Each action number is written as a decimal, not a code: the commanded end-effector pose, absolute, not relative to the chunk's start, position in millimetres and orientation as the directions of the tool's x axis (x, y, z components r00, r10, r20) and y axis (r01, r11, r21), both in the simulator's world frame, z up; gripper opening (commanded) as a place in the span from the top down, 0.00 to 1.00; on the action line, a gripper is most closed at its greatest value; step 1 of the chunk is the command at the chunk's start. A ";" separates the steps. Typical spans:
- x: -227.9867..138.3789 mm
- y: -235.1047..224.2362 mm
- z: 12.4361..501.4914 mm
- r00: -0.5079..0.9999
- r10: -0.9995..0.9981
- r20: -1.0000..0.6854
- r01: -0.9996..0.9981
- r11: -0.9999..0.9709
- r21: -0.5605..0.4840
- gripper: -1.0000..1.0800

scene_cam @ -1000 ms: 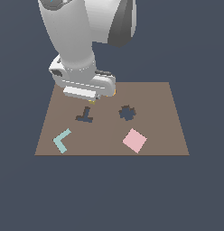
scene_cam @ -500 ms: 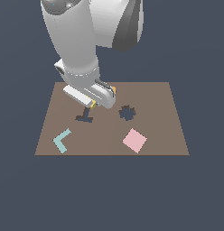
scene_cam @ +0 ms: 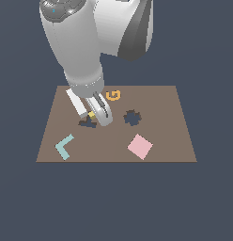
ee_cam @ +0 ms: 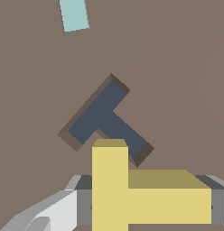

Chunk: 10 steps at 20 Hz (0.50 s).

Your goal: Insert a designated object into the corresponding slot on a board.

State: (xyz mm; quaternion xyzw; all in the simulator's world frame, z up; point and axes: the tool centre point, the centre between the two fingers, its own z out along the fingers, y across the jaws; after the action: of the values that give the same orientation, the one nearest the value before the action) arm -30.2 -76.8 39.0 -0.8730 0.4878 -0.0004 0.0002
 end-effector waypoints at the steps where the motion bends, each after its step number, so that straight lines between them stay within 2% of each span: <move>1: -24.4 -77.8 39.6 0.432 -0.902 0.001 -0.902 -0.432 -0.001 1.00; 10: -8.0 -84.9 40.4 0.123 -0.992 0.000 -0.992 -0.123 -0.001 1.00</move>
State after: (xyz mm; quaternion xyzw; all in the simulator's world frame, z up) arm -10.5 -83.4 40.1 -0.7660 0.6428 -0.0002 0.0003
